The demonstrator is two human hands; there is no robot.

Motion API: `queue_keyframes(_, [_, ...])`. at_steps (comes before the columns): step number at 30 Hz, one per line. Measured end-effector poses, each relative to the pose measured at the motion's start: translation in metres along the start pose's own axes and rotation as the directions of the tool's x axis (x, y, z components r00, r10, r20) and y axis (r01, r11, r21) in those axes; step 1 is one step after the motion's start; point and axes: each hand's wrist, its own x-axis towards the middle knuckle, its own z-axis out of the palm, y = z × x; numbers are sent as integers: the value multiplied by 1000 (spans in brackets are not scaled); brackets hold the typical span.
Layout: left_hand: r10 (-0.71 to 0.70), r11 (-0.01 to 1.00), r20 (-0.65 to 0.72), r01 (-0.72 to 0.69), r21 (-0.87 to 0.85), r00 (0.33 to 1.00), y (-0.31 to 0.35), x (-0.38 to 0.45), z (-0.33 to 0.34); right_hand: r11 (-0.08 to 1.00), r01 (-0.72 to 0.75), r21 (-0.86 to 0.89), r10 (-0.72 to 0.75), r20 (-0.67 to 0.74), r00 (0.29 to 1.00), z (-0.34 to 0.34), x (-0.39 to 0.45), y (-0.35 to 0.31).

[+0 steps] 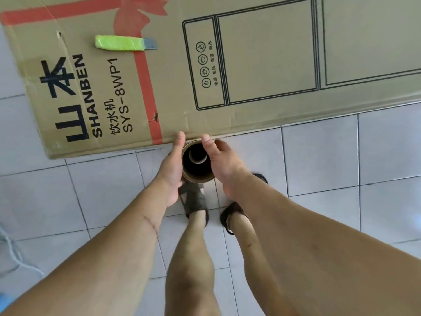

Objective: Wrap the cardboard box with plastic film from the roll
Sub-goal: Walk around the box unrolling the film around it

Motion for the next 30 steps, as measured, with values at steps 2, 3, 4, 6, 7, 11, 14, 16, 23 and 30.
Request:
queue_keyframes(2, [34,999,-14,-35,-36,999,4,3,4,999,-24,48,23,13,1000,-2,-4,2])
queue_keyframes(3, [25,998,9,-25,-52,1000,5,4,7,997,-30,76,30,4,1000,-6,-5,2])
queue_keyframes(4, [0,998,39,2,-55,999,5,3,9,995,-29,96,30,-11,999,-10,-6,1])
queue_keyframes(6, [-71,995,102,78,-58,992,5,3,13,995,-31,94,36,-51,998,-20,-5,3])
queue_keyframes(7, [-102,992,128,110,-56,987,5,2,15,997,-37,73,41,-67,997,-23,-7,6])
queue_keyframes(11, [-161,986,153,167,-25,975,10,3,19,992,-56,113,63,-60,996,-22,-13,14])
queue_keyframes(14, [-154,986,163,161,-32,975,13,3,22,990,-42,137,53,-82,995,-18,-14,6])
queue_keyframes(16, [-143,987,177,155,-53,974,11,6,24,992,-24,124,36,-92,995,-21,-12,4])
queue_keyframes(23, [7,989,78,-18,148,997,21,8,32,985,-27,173,39,-70,997,-25,-14,3])
queue_keyframes(30, [-92,996,236,89,21,968,5,2,53,997,-6,82,21,-180,983,-57,-13,-7])
